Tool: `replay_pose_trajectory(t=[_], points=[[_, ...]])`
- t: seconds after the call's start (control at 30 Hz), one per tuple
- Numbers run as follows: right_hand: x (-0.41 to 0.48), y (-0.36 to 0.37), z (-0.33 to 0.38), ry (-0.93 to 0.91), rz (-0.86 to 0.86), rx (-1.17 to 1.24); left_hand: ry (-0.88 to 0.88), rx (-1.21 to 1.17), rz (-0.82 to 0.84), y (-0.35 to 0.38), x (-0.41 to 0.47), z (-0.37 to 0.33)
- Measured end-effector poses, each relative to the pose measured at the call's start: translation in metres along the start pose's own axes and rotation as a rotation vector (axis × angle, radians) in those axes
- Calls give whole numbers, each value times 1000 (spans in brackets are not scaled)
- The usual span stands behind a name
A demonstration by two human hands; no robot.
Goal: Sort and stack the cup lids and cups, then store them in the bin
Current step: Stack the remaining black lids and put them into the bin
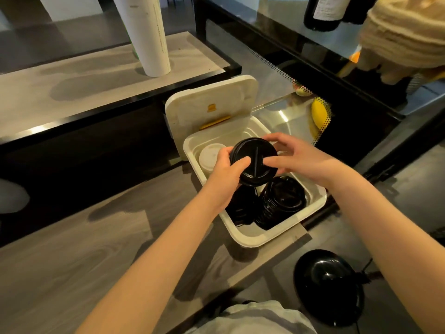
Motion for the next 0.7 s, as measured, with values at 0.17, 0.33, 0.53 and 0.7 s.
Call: replay_pose_trajectory(t=[0.17, 0.33, 0.53, 0.7], points=[[-7, -18, -6, 26, -19, 5, -58, 79, 114, 10, 6, 7], [-15, -38, -8, 154, 37, -229, -42, 625, 168, 13, 14, 12], [-15, -33, -21, 228, 2, -685, -100, 918, 159, 37, 23, 21], [-18, -20, -32, 61, -133, -926, -99, 1103, 165, 43, 26, 18]])
Point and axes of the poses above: each hand's wrist, its own x-axis towards the middle knuckle, its own y-axis out of the palm, z = x × y, the point moved 2 cm from there along x, towards the middle knuckle, and after that the axes turned 8 degrees about x, right-handed, at the moved point
